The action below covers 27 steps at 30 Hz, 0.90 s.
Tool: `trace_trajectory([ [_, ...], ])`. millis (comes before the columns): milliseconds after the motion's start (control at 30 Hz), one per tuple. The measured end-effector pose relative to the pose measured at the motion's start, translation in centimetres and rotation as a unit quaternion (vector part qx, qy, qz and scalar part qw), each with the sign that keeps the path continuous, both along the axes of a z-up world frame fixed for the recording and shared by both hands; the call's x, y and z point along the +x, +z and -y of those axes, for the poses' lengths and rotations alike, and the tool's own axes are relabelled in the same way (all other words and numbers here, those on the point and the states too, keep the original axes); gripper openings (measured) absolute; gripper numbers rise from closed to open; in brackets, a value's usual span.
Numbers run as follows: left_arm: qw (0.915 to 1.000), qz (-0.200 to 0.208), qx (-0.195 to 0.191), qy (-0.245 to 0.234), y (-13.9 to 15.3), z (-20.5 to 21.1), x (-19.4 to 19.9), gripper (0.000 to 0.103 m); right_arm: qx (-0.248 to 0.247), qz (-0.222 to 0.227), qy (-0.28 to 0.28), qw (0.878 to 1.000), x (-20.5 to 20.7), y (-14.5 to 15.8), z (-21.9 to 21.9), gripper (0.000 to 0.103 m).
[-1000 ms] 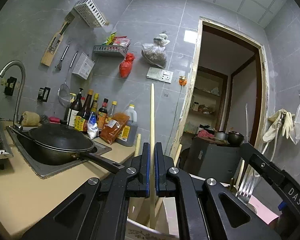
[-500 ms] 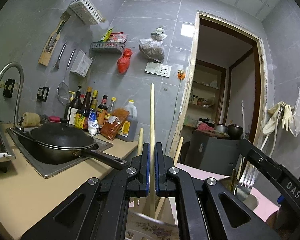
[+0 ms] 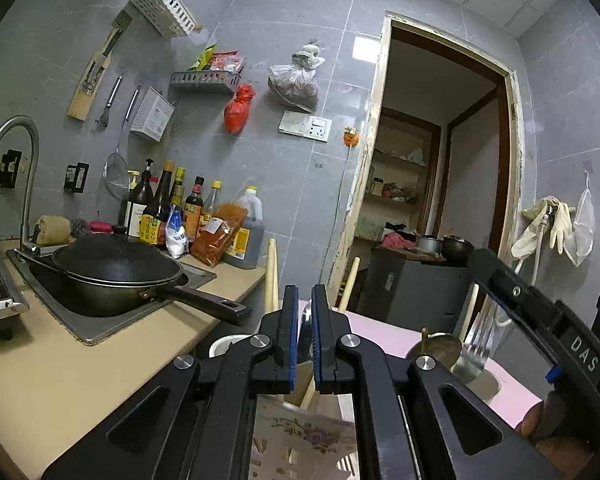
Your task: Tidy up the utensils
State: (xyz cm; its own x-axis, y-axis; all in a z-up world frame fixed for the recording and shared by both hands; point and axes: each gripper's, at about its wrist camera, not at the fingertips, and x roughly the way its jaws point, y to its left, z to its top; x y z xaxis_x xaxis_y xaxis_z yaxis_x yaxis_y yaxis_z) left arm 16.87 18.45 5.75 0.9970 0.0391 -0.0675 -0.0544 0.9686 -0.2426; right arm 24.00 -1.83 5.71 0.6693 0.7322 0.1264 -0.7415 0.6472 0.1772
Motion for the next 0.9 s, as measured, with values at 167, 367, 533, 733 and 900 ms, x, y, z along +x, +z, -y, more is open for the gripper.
trace_trajectory([
  [167,0.9999,-0.007,-0.004,-0.005,-0.1,0.1,-0.4,0.028,0.009,-0.005,-0.011,1.000,-0.1,0.4,0.5,0.033],
  [367,0.9997,-0.019,-0.008,-0.010,0.2,0.2,-0.8,0.032,0.016,-0.020,-0.034,0.999,-0.2,0.7,2.0,0.041],
  [533,0.9991,-0.040,-0.006,-0.014,0.5,0.6,-1.6,0.040,-0.002,-0.026,-0.049,0.998,-1.5,0.8,3.6,0.054],
  [733,0.9973,-0.066,-0.006,-0.032,0.9,1.6,-2.9,0.058,-0.031,-0.038,-0.067,0.997,-3.6,1.1,5.4,0.074],
  [900,0.9938,-0.100,-0.005,-0.048,1.0,2.3,-3.9,0.071,-0.054,-0.046,-0.089,0.994,-5.8,1.3,6.9,0.086],
])
